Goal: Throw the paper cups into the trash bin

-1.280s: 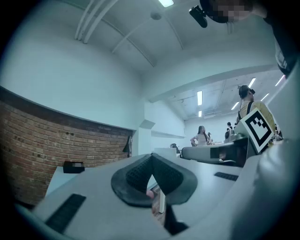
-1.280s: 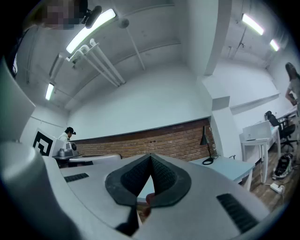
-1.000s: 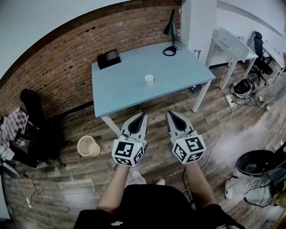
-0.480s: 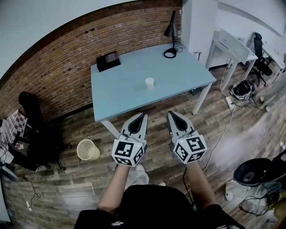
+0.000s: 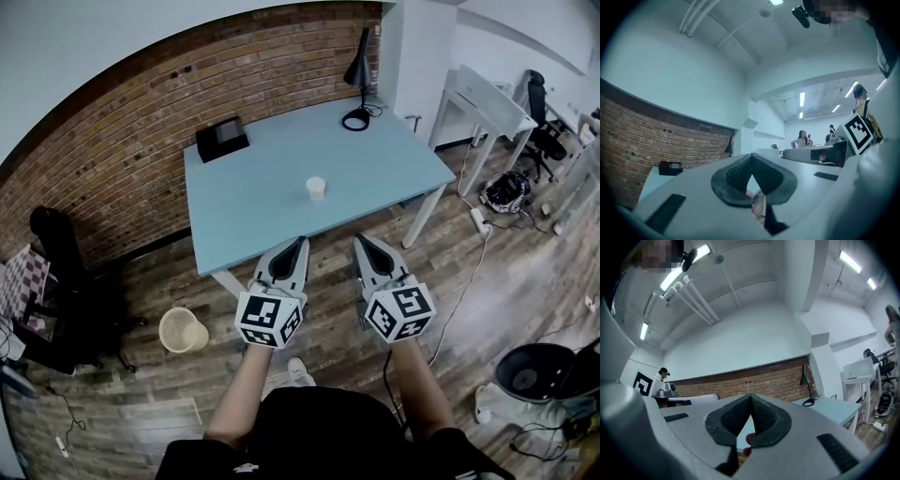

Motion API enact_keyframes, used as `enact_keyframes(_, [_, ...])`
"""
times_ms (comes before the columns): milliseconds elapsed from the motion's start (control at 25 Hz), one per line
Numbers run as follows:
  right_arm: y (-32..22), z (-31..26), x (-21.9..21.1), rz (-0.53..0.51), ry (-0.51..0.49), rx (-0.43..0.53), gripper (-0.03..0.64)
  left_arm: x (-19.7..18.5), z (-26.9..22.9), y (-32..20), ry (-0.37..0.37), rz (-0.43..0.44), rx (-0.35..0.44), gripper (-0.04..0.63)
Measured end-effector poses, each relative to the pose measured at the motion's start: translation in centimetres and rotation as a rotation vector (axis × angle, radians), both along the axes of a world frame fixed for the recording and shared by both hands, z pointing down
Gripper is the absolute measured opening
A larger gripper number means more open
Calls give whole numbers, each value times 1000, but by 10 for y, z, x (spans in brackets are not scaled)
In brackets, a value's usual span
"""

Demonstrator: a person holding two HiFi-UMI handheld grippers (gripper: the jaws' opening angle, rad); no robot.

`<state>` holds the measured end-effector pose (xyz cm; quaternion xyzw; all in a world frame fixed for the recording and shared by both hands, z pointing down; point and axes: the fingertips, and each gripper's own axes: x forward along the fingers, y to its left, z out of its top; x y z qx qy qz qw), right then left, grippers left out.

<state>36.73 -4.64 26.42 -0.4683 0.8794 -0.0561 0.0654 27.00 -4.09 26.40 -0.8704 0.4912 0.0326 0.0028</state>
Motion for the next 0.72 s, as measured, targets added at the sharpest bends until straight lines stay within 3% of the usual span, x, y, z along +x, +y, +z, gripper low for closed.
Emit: enact_keyframes(720, [-73,-6,-53,70,3,-4,-5,-57,-3,-83,22,76,-6,2])
